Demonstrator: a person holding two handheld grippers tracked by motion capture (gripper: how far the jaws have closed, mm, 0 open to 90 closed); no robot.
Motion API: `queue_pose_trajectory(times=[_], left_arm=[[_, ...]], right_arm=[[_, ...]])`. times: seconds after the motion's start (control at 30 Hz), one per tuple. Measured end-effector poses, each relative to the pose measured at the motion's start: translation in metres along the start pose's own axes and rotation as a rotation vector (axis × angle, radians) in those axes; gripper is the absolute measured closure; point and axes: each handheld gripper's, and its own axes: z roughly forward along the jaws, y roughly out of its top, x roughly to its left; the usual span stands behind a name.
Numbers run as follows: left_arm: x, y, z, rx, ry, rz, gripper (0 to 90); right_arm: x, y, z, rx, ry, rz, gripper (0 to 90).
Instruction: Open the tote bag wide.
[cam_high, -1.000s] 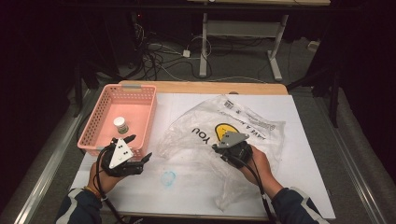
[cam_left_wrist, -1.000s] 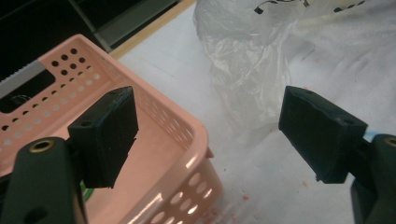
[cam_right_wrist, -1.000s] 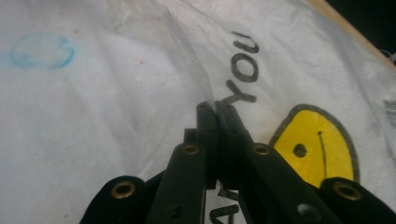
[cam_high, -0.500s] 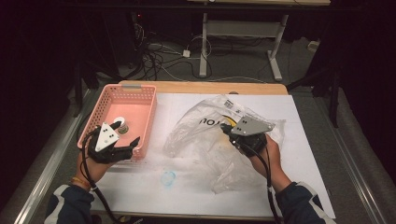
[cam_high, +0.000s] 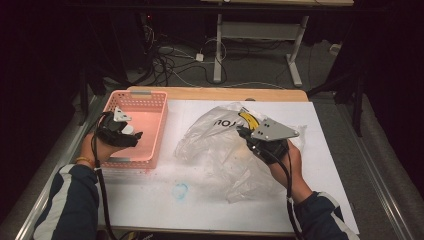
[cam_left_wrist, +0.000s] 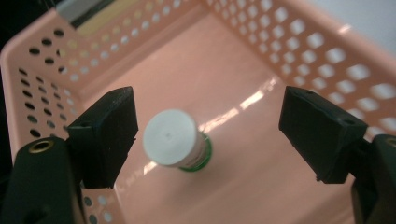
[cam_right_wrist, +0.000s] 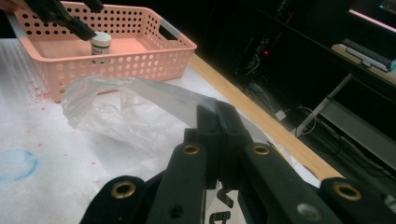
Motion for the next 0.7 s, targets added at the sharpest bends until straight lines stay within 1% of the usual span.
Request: queue_pose_trajectory(times=[0.03,0.1,0.13,0.17,0.2,0.27,0.3,0.33,0.37,0.4,0.43,0.47,0.5,0.53,0.6,0.63,0.7], left_arm=[[0.003,0.000,0.004,0.022,-0.004,-0.007,19.2],[0.008,0.002,0.011,0.055,0.000,-0.002,19.2],[0.010,0.004,0.015,0.076,-0.009,-0.005,19.4],[0.011,0.005,0.019,0.100,-0.010,0.004,20.3],[0.012,0.006,0.023,0.121,-0.006,0.012,22.8],[0.015,0.008,0.031,0.179,-0.030,0.016,31.6],[0.016,0.008,0.034,0.188,-0.023,0.023,32.1],[0.018,0.008,0.037,0.198,-0.032,0.020,39.7],[0.021,0.007,0.040,0.219,-0.051,0.004,39.7],[0.022,0.005,0.043,0.232,-0.050,0.010,41.3],[0.024,0.004,0.046,0.250,-0.056,0.008,44.3],[0.026,0.003,0.047,0.253,-0.065,-0.003,43.7],[0.026,0.003,0.049,0.265,-0.072,-0.006,42.7],[0.026,0.004,0.051,0.274,-0.071,-0.006,42.7],[0.028,0.004,0.053,0.271,-0.086,-0.013,44.0],[0.028,0.005,0.053,0.270,-0.086,-0.016,44.2],[0.029,0.005,0.053,0.255,-0.096,-0.020,45.6]], right_arm=[[-0.001,0.000,0.000,0.000,0.002,0.000,90.0],[-0.001,-0.001,0.000,0.003,0.008,0.005,90.0],[-0.001,-0.002,0.000,0.004,0.008,0.004,90.0],[-0.001,-0.002,0.000,0.006,0.010,0.005,90.0],[-0.001,-0.002,0.001,0.008,0.012,0.002,90.0],[0.000,-0.003,0.001,0.010,0.012,-0.001,90.0],[0.000,-0.002,0.001,0.010,0.014,0.000,90.0],[0.001,-0.003,0.001,0.008,0.013,0.000,90.0],[0.001,-0.003,0.001,0.008,0.013,0.000,90.0],[0.001,-0.003,0.000,0.007,0.016,0.000,90.0],[0.001,-0.003,0.001,0.007,0.018,0.000,90.0],[0.001,-0.003,0.001,0.008,0.018,0.000,90.0],[0.001,-0.004,0.001,0.007,0.020,0.001,90.0],[0.001,-0.004,0.001,0.007,0.020,0.001,90.0],[0.000,-0.004,0.001,0.006,0.019,0.000,90.0],[0.000,-0.005,0.001,0.005,0.020,0.002,90.0],[0.000,-0.005,0.001,0.006,0.023,0.001,90.0]])
